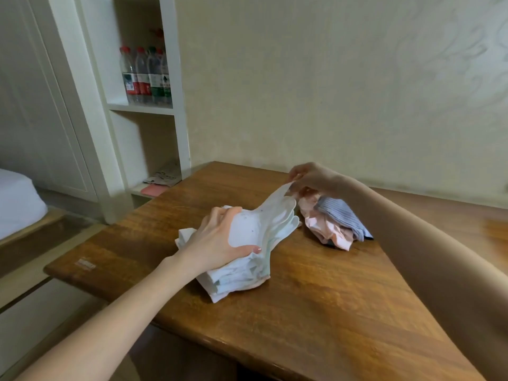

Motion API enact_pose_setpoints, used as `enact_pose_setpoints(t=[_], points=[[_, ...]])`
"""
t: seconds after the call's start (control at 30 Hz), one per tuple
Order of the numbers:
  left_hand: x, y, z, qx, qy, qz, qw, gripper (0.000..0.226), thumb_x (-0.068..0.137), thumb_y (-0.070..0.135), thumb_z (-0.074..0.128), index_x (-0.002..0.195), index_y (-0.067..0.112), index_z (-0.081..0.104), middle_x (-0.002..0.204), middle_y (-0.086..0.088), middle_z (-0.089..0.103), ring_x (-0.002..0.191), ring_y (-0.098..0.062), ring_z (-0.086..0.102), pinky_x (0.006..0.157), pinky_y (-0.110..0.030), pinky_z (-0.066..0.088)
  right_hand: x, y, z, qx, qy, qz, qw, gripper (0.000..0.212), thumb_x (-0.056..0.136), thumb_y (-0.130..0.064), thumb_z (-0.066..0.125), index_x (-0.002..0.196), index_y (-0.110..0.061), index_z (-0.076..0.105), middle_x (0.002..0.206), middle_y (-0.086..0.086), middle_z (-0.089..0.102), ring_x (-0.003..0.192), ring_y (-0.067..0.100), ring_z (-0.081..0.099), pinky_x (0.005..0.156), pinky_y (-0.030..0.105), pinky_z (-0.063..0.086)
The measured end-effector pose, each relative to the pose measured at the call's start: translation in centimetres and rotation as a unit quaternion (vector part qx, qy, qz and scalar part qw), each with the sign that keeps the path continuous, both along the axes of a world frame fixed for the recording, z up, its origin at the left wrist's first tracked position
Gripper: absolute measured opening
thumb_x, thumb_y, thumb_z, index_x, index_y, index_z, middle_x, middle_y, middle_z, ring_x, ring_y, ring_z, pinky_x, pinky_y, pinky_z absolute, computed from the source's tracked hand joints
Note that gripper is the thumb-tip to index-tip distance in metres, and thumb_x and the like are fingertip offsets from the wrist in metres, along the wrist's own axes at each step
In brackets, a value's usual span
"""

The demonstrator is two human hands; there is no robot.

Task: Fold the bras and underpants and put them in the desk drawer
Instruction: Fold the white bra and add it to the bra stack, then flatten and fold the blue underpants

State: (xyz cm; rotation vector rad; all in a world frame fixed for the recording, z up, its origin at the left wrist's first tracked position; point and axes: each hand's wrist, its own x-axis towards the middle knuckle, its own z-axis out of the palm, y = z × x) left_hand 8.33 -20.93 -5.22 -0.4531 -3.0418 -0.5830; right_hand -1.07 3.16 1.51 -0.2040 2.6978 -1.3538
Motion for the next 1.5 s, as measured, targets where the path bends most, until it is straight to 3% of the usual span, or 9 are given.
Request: enact_pose_setpoints(t=[0.13,0.3,0.5,0.7,0.8,1.0,1.13,1.27,1.5], points=[[0.2,0.0,0.1,-0.003,0.002,0.003,1.0,0.093,0.074,0.067,0.057,0.145,0.034,0.006,0.152,0.001,0.011,0.138,-0.025,0.024,0.104,-0.04,0.036,-0.8,-2.0,-1.7,-0.127,0.097,-0.036,0.987,0.021,0.081,0.012,0.058,0.087,-0.007,0.059,0.089,0.011,0.063,0.074,0.023,0.064,0.056,0.024,0.054],[0.3,0.1,0.1,-0.021,-0.004,0.012,1.0,0.091,0.075,0.069,0.055,0.146,0.033,0.009,0.153,0.002,0.011,0.139,-0.023,0.023,0.105,-0.04,0.036,-1.4,-1.5,-6.1,0.241,0.112,-0.05,0.963,0.019,0.081,-0.008,0.061,0.098,-0.016,0.061,0.094,-0.002,0.059,0.087,0.02,0.057,0.067,0.026,0.044],[0.2,1.6,2.4,-0.044,0.064,-0.041,0.996,0.085,0.079,0.068,0.048,0.148,0.027,0.017,0.156,0.004,0.014,0.143,-0.019,0.018,0.117,-0.048,0.018,-0.5,1.9,-4.2,-0.116,-0.006,0.005,0.993,0.046,0.08,0.012,0.046,0.114,-0.017,0.059,0.12,0.007,0.061,0.106,0.026,0.059,0.087,0.036,0.05],[-0.9,3.9,1.1,-0.233,0.044,-0.061,0.97,0.087,0.073,0.076,0.048,0.144,0.033,0.024,0.15,-0.004,0.029,0.137,-0.029,0.025,0.11,-0.058,0.021,0.9,2.8,-4.4,0.254,0.272,-0.16,0.914,0.045,0.078,-0.004,0.057,0.119,-0.022,0.059,0.123,0.003,0.06,0.116,0.025,0.048,0.088,0.034,0.041],[-1.7,4.5,0.0,-0.248,0.08,-0.032,0.965,0.079,0.075,0.075,0.047,0.139,0.03,0.033,0.144,-0.006,0.038,0.131,-0.029,0.034,0.105,-0.052,0.032,2.0,5.1,-3.9,0.427,0.158,-0.169,0.874,0.064,0.08,-0.041,0.065,0.137,-0.028,0.039,0.139,0.007,0.04,0.13,0.032,0.031,0.102,0.046,0.031],[-4.6,7.8,0.1,-0.235,0.073,0.079,0.966,0.076,0.08,0.071,0.044,0.137,0.021,0.037,0.14,-0.012,0.041,0.128,-0.034,0.038,0.102,-0.057,0.033,4.2,7.8,-5.2,0.363,0.226,-0.221,0.876,0.034,0.084,-0.03,0.057,0.114,-0.015,0.054,0.116,0.012,0.052,0.112,0.034,0.048,0.077,0.036,0.04],[-4.3,10.4,1.2,-0.091,0.173,0.042,0.98,0.065,0.088,0.056,0.048,0.136,0.015,0.035,0.141,-0.012,0.036,0.133,-0.031,0.031,0.109,-0.06,0.022,6.7,10.2,-2.4,0.24,0.316,-0.313,0.863,0.027,0.08,-0.035,0.058,0.098,-0.019,0.07,0.112,0.009,0.06,0.107,0.035,0.05,0.088,0.039,0.039],[-1.2,15.3,2.8,0.216,0.108,-0.105,0.965,0.067,0.087,0.046,0.057,0.14,0.022,0.024,0.148,-0.002,0.033,0.131,-0.023,0.04,0.103,-0.037,0.038,10.3,12.3,1.4,-0.221,0.273,-0.244,0.904,0.016,0.086,-0.013,0.057,0.074,-0.022,0.062,0.065,-0.009,0.062,0.066,0.008,0.06,0.062,0.023,0.048],[1.4,20.9,3.6,0.581,-0.156,-0.168,0.781,0.032,0.089,0.022,0.061,0.116,0.007,0.052,0.097,-0.002,0.063,0.087,-0.008,0.062,0.069,-0.014,0.049,14.9,15.0,-1.4,-0.319,0.07,-0.155,0.932,0.01,0.084,-0.015,0.051,0.085,-0.007,0.058,0.071,0.015,0.055,0.064,0.027,0.05,0.057,0.031,0.042]])
